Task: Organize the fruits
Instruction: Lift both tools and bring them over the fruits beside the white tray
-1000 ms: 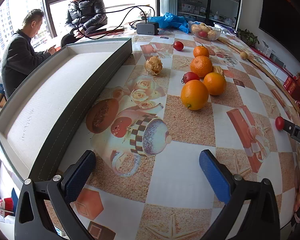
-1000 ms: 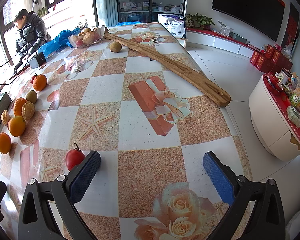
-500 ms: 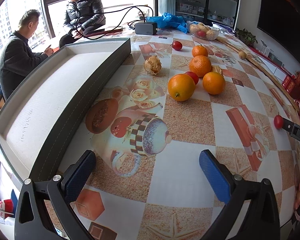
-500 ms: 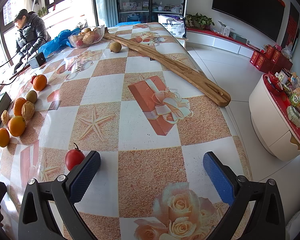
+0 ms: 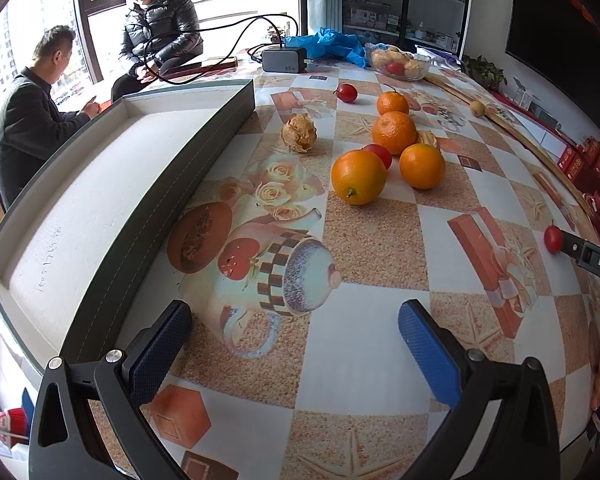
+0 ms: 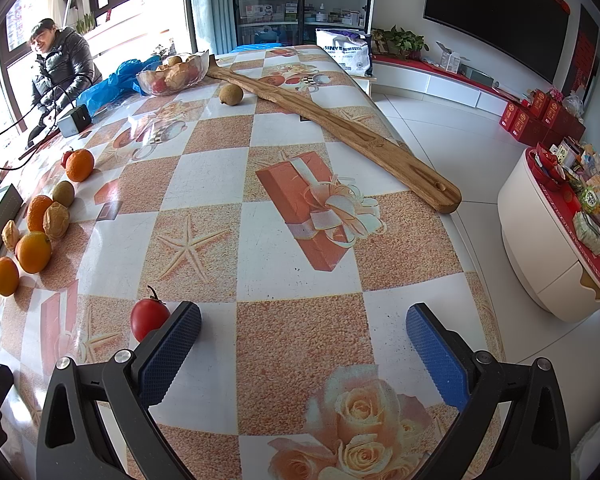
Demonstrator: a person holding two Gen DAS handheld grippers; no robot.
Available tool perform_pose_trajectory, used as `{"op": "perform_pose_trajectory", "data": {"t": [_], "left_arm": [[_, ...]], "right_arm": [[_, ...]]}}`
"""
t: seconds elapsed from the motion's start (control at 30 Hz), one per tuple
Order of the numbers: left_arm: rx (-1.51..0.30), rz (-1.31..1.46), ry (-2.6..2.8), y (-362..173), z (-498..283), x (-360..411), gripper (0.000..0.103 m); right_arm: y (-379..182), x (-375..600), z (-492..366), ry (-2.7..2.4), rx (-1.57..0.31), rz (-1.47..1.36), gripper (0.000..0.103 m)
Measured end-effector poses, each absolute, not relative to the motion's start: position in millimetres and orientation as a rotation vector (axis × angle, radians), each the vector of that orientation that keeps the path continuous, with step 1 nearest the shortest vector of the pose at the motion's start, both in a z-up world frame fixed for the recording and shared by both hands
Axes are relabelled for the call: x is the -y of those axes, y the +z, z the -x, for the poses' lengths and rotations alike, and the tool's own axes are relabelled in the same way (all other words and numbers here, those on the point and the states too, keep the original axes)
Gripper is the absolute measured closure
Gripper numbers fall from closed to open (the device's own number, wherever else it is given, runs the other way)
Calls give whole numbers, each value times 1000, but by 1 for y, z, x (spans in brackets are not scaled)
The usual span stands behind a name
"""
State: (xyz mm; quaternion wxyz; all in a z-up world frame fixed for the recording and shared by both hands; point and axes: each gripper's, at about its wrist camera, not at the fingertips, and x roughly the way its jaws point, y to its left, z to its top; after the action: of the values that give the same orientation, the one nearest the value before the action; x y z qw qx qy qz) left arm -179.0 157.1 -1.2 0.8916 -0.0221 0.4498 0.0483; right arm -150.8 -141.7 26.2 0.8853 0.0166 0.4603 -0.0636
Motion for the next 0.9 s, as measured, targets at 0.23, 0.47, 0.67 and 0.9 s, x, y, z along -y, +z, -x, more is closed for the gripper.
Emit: {"op": "perform_pose_trajectory", "data": {"t": [0.23, 0.47, 0.67, 0.9], "left_arm": [[-931, 46, 100, -1, 180, -158, 0], [-928, 46, 101, -1, 181, -158, 0], [-938, 44, 98, 0, 179, -158, 0], [-946, 32, 74, 0, 172, -160, 0]], "right_arm": [[26, 142, 151, -132, -958, -34, 0], [26, 142, 151, -133, -957, -34, 0], [26, 141, 151, -132, -957, -34, 0], [26, 141, 151, -133, -957, -34, 0]]}}
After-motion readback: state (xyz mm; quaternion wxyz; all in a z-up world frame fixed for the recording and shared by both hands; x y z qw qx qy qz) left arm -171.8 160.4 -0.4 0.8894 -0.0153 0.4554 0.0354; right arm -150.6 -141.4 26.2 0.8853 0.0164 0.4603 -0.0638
